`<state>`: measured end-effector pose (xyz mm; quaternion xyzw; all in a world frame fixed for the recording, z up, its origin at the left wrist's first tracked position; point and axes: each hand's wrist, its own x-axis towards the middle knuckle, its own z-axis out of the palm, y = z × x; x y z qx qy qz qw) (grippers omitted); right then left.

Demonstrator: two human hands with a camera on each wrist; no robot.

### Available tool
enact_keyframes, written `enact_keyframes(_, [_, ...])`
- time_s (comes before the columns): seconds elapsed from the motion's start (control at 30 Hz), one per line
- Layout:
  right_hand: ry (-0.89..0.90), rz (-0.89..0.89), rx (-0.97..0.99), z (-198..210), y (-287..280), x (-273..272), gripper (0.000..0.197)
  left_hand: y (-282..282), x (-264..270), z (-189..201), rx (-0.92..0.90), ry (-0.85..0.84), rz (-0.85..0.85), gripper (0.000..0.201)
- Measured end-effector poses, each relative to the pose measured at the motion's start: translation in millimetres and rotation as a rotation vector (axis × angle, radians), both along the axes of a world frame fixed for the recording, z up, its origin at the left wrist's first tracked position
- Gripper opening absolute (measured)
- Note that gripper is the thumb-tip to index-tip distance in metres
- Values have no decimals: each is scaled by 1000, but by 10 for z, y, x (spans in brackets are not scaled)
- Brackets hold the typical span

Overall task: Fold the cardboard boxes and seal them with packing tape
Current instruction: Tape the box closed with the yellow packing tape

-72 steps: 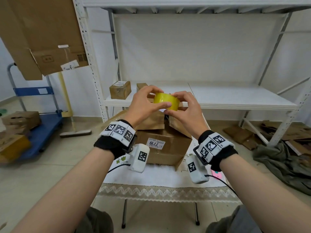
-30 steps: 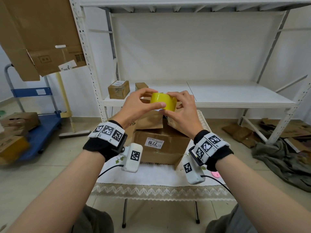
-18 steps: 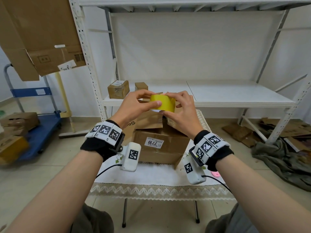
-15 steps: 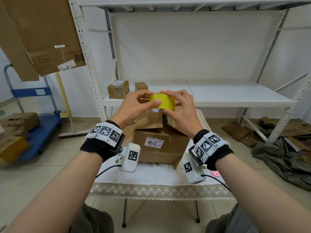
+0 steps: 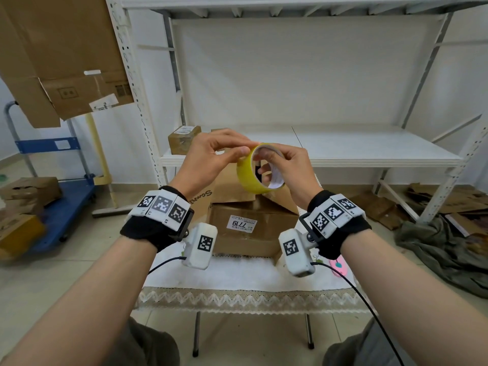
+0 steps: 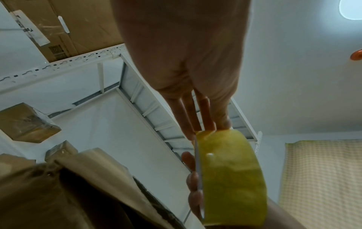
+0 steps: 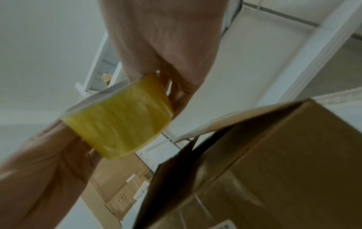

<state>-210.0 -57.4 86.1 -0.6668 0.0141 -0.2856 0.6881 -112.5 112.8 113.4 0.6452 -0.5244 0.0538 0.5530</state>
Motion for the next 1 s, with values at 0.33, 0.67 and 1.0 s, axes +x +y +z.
enact_keyframes(0.33, [87,64,11,-44,-34,20,18,32,0,145,159,8,49,15])
enact_keyframes(0.67, [73,60,2,-34,-87,29,11,25,-144,173,278,51,36,42])
enact_keyframes(1.0, [68,35,114,-161,-143,27,16,-134,-292,24,204,104,51,47])
